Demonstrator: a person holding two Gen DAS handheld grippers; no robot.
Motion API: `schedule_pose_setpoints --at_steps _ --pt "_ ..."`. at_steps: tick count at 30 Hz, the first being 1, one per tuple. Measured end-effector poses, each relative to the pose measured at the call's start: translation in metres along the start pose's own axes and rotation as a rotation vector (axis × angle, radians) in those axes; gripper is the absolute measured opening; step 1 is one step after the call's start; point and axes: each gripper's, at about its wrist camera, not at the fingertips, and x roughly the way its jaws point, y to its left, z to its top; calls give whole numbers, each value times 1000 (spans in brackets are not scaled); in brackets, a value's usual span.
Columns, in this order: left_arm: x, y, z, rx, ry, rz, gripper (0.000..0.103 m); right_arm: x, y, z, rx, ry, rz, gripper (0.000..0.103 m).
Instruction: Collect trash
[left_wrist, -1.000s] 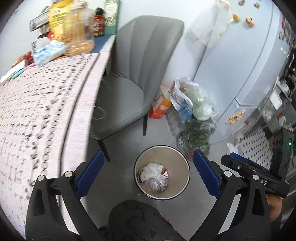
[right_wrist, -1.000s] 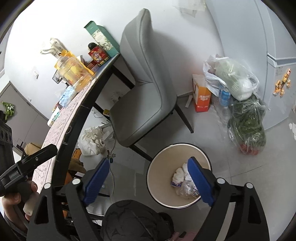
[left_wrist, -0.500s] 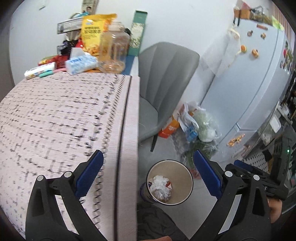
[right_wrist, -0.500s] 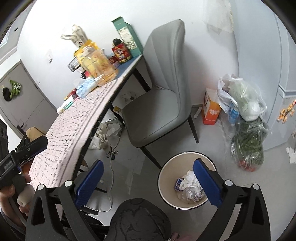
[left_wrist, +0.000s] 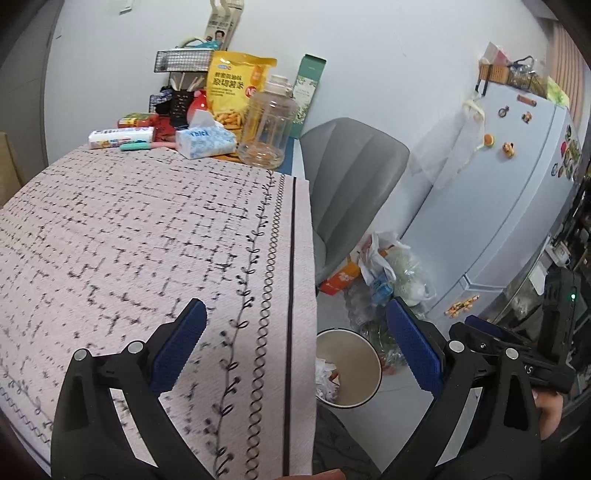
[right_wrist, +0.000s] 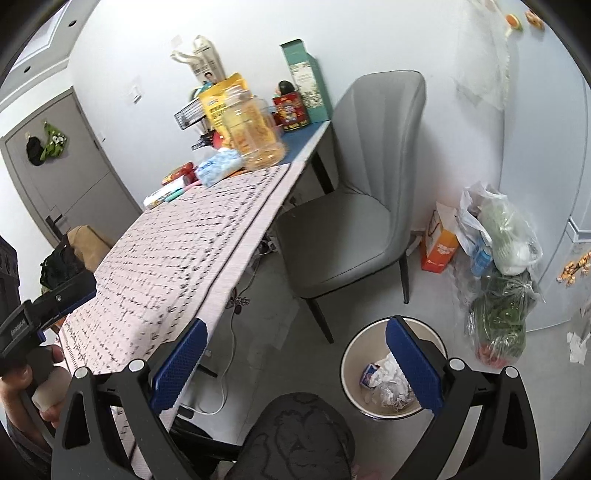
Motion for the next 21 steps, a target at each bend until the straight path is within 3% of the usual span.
schedule_pose_setpoints --at_steps 21 --pt "-99 42 -22 -40 -106 45 97 -40 79 -7 -102 -43 45 95"
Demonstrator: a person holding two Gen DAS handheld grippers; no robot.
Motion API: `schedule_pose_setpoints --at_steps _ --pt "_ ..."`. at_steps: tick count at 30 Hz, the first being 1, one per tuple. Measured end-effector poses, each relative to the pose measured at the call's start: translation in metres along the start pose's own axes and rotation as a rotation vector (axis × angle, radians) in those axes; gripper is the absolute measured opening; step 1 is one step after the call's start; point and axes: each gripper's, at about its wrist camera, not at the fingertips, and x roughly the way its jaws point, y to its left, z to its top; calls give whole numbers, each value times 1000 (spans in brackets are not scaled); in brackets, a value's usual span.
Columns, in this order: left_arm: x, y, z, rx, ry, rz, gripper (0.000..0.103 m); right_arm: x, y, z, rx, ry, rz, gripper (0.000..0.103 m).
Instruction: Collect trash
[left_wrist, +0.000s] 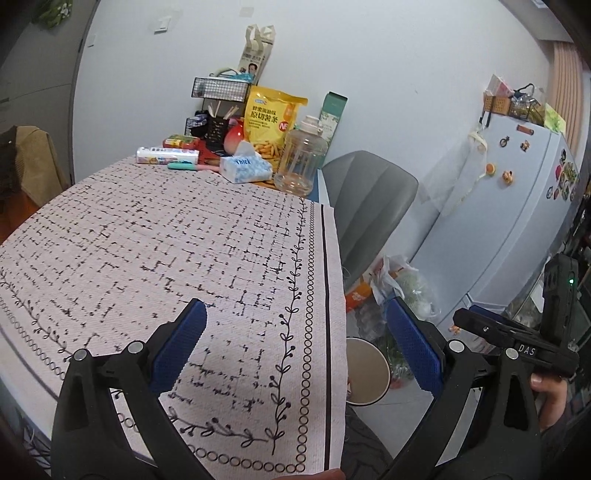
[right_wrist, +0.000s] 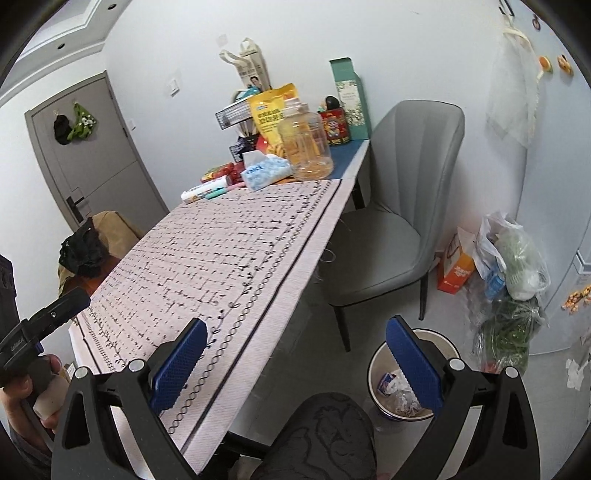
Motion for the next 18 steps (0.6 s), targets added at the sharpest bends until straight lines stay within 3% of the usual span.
schedule_pose_setpoints --at_steps 18 --pt "-39 5 -11 -3 -40 16 97 -27 40 -12 -83 -29 56 95"
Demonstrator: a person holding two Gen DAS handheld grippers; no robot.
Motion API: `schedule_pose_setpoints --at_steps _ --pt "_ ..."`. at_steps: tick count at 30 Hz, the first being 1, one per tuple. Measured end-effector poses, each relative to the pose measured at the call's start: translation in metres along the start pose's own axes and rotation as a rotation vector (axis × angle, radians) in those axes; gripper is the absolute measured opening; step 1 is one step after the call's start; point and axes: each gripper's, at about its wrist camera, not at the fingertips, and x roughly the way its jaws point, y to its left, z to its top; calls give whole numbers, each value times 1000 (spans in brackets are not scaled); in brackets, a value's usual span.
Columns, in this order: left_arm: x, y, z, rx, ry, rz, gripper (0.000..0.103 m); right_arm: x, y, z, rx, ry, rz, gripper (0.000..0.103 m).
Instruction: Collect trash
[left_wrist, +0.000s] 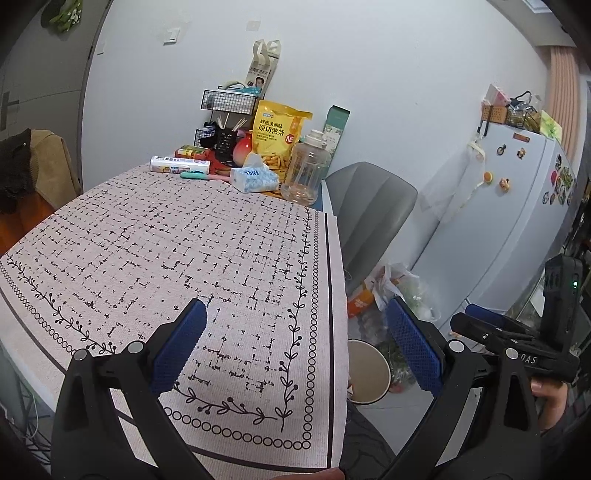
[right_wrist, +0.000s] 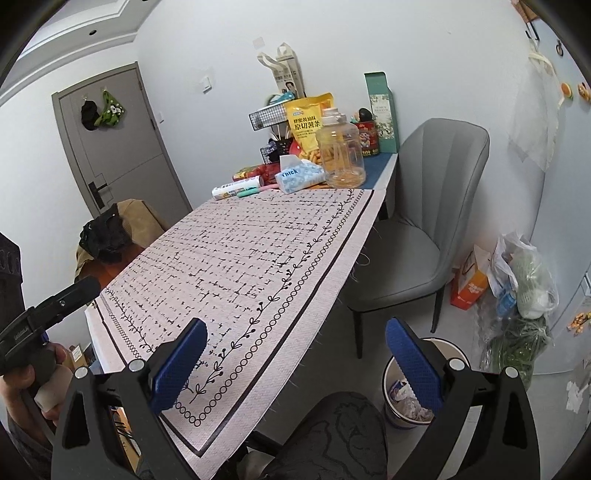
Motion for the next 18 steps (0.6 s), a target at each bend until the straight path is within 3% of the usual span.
schedule_pose_setpoints --at_steps 18 --pt "-12 1 -8 -14 -10 25 97 -9 2 -13 -9 0 10 95"
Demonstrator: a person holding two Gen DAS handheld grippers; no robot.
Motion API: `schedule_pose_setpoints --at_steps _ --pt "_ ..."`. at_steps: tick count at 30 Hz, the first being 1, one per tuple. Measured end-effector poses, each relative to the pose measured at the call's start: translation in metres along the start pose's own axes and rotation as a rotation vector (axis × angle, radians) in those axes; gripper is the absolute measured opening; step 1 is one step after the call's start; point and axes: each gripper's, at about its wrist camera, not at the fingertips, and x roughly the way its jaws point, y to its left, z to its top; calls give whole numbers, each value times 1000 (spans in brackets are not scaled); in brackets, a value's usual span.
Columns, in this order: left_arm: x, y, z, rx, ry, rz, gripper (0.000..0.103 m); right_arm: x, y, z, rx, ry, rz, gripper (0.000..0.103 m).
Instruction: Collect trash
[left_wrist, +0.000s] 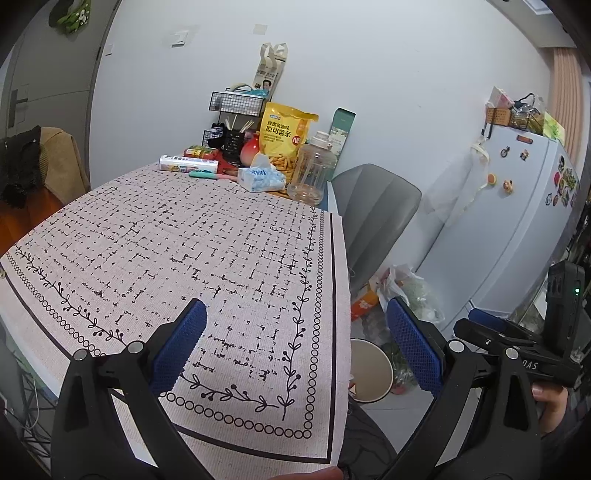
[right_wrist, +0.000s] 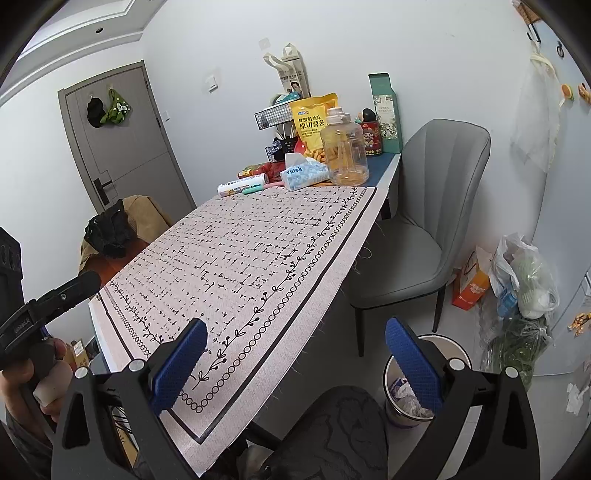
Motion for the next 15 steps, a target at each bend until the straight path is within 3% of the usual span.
schedule_pose_setpoints --at_steps 15 --pt "-2 2 -3 -9 -5 10 97 0 0 -4 -1 -2 -2 95"
